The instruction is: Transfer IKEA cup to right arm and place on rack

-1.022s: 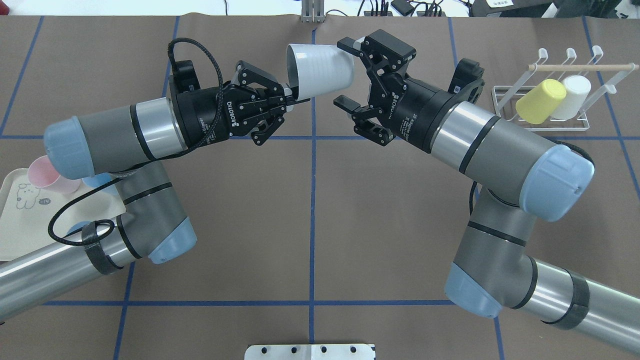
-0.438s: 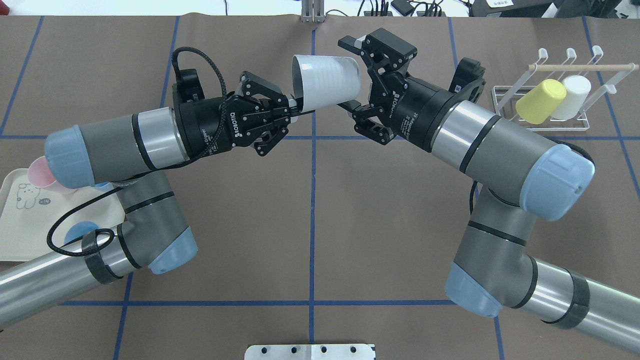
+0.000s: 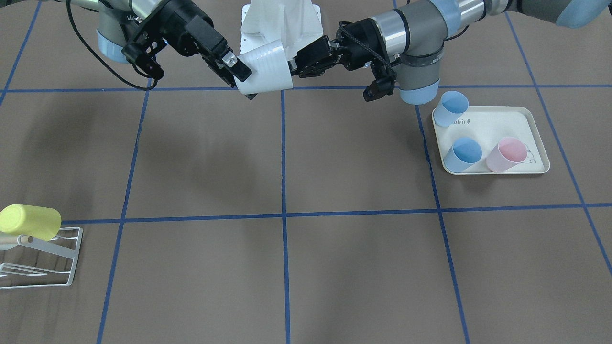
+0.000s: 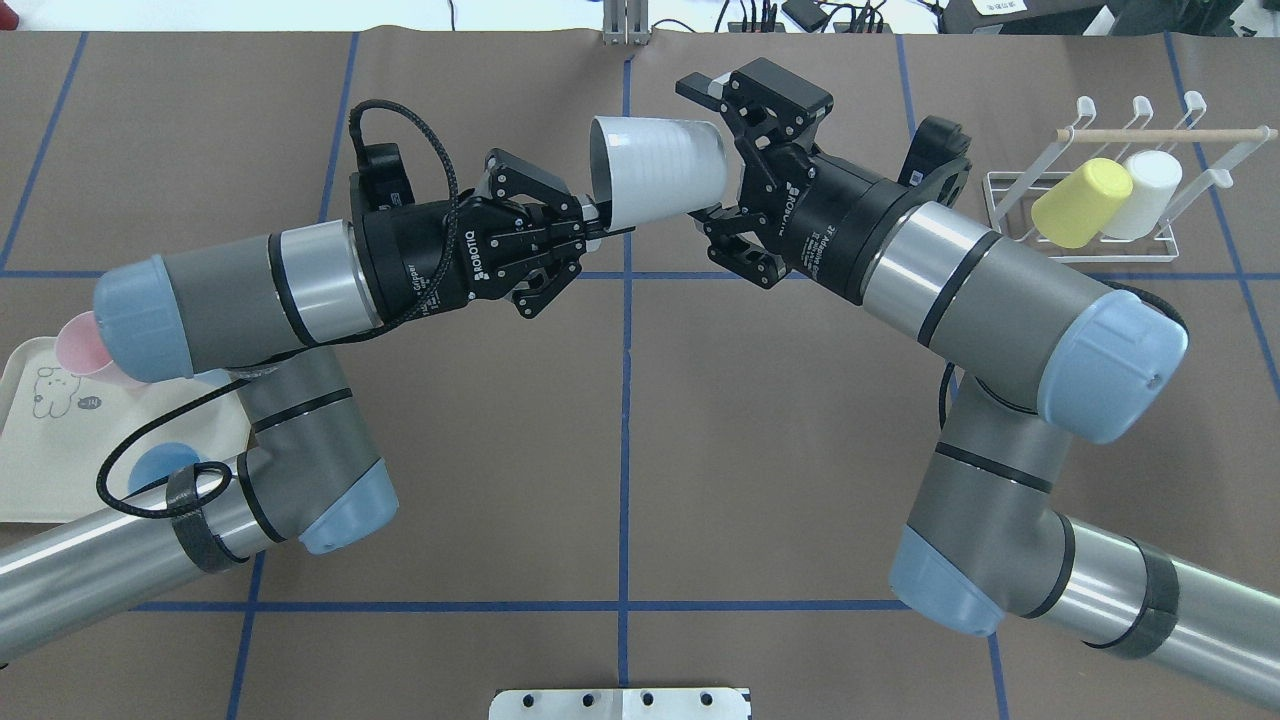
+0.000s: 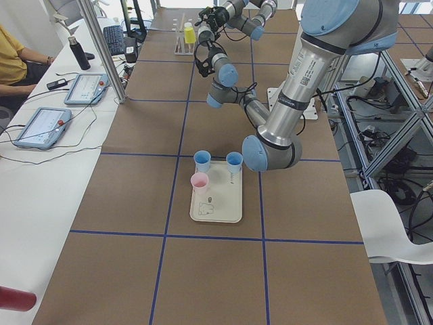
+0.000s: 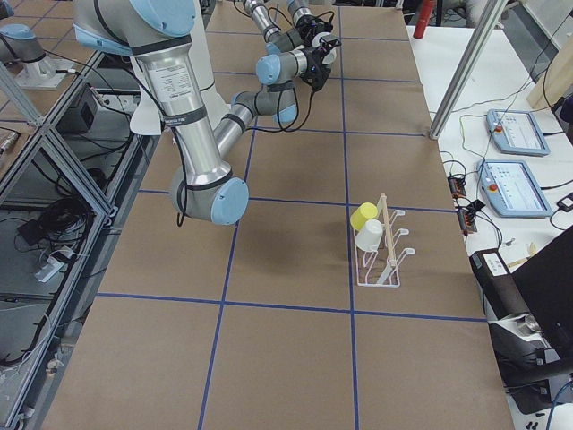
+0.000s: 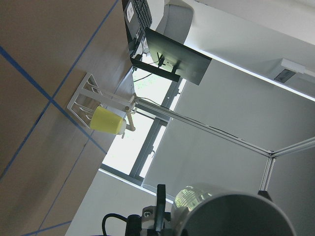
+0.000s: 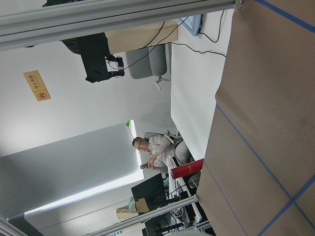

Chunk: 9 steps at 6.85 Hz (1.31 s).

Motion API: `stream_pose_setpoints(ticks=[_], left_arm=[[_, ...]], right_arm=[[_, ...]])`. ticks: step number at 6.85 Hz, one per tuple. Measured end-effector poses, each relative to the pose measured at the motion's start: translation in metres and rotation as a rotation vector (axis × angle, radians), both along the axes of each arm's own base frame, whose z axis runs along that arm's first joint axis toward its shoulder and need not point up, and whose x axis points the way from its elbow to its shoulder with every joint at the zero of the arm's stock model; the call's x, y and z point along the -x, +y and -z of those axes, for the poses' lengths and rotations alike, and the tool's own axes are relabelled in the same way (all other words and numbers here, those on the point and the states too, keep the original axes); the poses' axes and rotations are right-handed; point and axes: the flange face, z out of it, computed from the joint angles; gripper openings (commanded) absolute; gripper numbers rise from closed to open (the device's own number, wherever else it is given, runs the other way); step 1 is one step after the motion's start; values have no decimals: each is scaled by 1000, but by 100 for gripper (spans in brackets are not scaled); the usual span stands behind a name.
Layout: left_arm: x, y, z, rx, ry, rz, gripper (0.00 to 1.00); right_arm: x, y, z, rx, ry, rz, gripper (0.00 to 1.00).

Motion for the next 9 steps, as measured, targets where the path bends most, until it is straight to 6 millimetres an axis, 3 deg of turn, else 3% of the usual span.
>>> stream_pose_setpoints(ticks=[1,2,3,7,9], left_arm=[[0,0,0,-1,1,-1,6],[1,0,1,-1,2,0,51],[1,0,0,0,2,0,98],[8,-2,-4,-29,-20,36,99],[9,-3,-14,-91,-77,98,99]], right_arm=[[0,1,0,0,0,1,33],[1,1,-1,0,1,3,12],[1,2,-1,-1,2,2,0],[1,0,-11,-38,74,-24,0],[-6,-7,-43,-178,321,-144,0]])
